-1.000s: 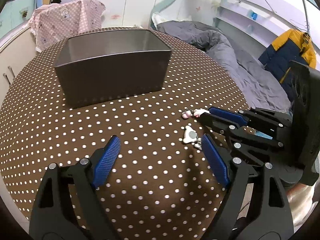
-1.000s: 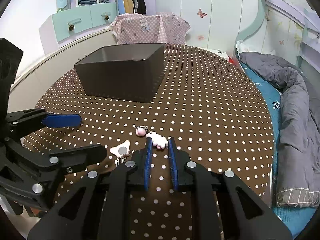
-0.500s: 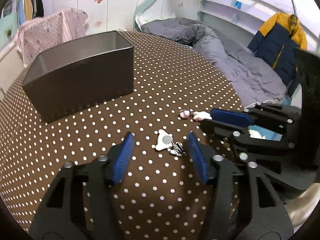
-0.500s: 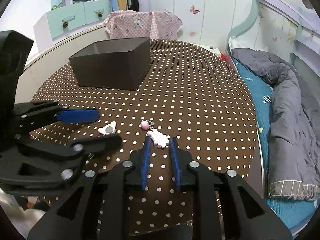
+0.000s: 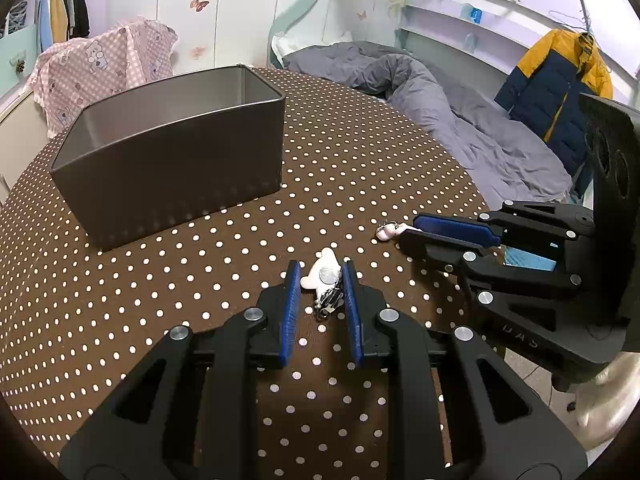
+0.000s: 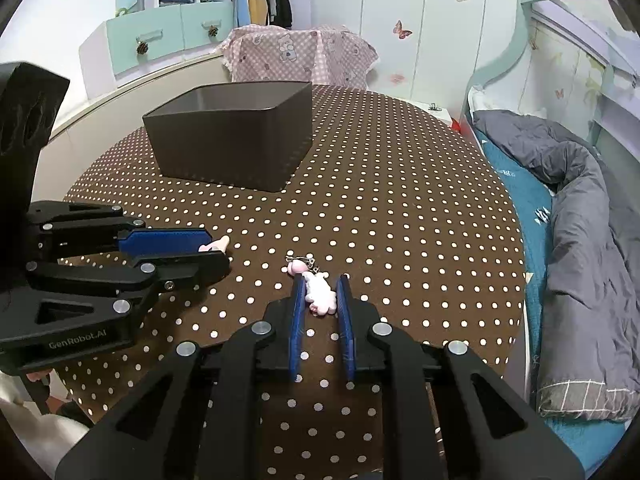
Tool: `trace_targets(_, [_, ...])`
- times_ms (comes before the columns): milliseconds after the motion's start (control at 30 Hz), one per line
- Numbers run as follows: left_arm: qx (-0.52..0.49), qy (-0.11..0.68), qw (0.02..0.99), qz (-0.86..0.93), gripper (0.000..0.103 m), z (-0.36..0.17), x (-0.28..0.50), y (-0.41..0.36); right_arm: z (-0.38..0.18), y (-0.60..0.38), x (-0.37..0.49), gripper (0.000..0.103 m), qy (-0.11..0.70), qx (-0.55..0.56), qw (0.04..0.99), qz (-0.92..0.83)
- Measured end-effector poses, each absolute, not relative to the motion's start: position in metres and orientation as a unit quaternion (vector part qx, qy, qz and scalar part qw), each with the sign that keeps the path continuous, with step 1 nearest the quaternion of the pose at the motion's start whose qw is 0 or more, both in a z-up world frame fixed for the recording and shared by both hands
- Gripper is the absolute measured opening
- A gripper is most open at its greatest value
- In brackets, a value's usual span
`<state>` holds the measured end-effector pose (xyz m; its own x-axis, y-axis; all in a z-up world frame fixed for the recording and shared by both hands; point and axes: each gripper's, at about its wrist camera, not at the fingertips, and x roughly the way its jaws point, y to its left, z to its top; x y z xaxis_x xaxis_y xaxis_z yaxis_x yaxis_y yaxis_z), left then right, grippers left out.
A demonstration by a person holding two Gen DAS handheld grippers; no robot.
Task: Organize jewelry
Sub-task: 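Carry both charms into the tin and open both tools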
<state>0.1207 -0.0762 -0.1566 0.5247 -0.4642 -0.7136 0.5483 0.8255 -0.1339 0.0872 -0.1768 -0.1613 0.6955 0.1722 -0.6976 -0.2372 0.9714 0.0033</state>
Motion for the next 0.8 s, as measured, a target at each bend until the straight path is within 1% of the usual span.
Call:
trace_targets(400, [0.053,0.375,0.884,-0.274,0.021,-0.147,0.122,-0.062,-0.144,-0.178,0.095,0.014,0.359,-0.037,0.926,0.108])
trace_targets(800, [0.036,0.331,0.912,-0.242,0.021,-0.115,0.134,-0.039,-0.1,-0.163,0.121,0.014,0.3,-0.033,0.945,0.124])
